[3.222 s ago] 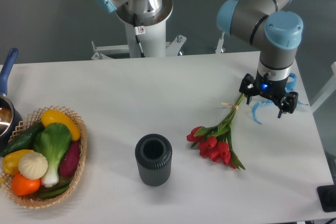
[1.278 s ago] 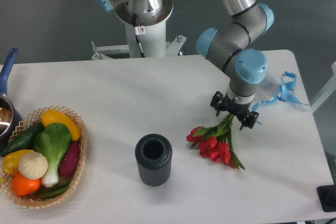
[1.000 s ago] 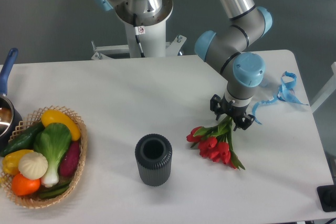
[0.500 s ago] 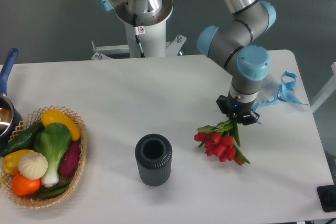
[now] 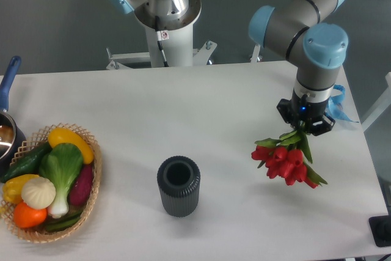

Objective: Pick up the flowers from the table
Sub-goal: 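Lift the grasped red tulips up off the table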

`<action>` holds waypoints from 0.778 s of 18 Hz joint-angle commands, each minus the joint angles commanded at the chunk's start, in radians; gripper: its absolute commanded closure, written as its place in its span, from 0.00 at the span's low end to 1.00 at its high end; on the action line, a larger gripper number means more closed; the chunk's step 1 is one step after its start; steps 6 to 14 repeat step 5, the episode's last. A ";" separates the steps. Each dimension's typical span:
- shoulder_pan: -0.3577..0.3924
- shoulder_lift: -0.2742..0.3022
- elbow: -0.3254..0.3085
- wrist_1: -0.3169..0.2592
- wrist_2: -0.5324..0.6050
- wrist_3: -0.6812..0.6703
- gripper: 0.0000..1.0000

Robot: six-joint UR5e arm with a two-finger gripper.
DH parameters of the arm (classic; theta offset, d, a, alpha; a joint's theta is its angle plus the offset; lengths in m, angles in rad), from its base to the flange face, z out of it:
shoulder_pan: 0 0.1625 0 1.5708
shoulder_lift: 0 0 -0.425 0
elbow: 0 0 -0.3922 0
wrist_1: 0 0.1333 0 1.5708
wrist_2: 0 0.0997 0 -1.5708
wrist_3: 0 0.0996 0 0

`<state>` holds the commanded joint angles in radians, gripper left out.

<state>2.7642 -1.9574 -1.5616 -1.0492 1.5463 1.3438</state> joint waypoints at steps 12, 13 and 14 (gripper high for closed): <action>-0.002 0.000 0.003 -0.006 0.000 0.002 1.00; -0.002 0.000 0.003 -0.006 0.000 0.002 1.00; -0.002 0.000 0.003 -0.006 0.000 0.002 1.00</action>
